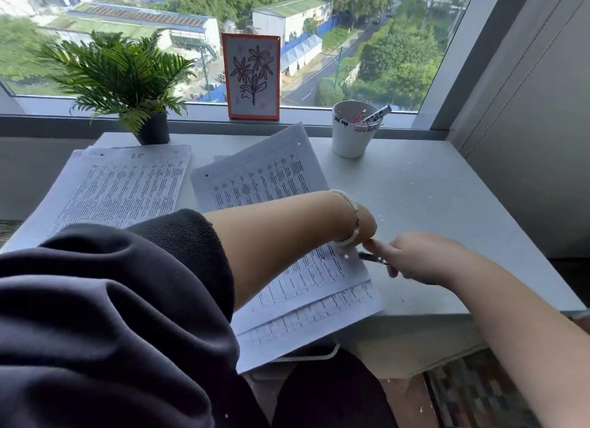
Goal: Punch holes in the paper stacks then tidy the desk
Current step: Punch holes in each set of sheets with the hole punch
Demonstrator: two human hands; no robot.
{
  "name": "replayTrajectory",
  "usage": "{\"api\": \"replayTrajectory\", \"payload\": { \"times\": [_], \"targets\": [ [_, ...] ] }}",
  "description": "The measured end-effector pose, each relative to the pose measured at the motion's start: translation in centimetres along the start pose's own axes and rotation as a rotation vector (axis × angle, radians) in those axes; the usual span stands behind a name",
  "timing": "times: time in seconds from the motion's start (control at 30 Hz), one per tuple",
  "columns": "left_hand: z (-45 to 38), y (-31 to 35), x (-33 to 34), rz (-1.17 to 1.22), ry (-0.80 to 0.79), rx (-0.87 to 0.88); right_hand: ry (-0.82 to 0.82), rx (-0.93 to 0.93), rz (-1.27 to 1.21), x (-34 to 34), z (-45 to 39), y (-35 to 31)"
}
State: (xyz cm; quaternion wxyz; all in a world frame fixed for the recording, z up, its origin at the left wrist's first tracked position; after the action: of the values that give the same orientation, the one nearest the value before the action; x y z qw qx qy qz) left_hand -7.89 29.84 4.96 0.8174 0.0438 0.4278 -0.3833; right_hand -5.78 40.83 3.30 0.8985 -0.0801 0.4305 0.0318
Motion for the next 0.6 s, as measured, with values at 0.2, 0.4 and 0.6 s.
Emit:
{"api": "replayTrajectory", "payload": {
  "times": [0.2,0.4,0.6],
  "targets": [
    [2.2,-0.5,-0.9,-0.021,0.015,0.038,0.048,-0.213,-0.804,0.8,1.4,1.6],
    [2.6,-1.0,-1.1,0.086,0.078,0.08,-0.119,-0.199,-0.99,1.8,1.3,-0.9],
    [4.3,-6.3,2.7,0.619,0.511,-0.038,-0.116,-0.231,-1.463,1.9,2.4,-3.7]
  ]
}}
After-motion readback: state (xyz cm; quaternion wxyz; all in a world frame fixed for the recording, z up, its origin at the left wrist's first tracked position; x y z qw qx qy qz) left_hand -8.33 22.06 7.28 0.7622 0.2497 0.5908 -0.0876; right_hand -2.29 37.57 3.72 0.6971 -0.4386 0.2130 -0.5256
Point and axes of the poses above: each hand's wrist, its own z-axis away from the middle knuckle, its own x-axis out of the palm, y = z × x, the point moved 4 cm from there along -z, towards the middle knuckle, and after that the axes turned 10 degrees about -y, right-handed, at the moved point
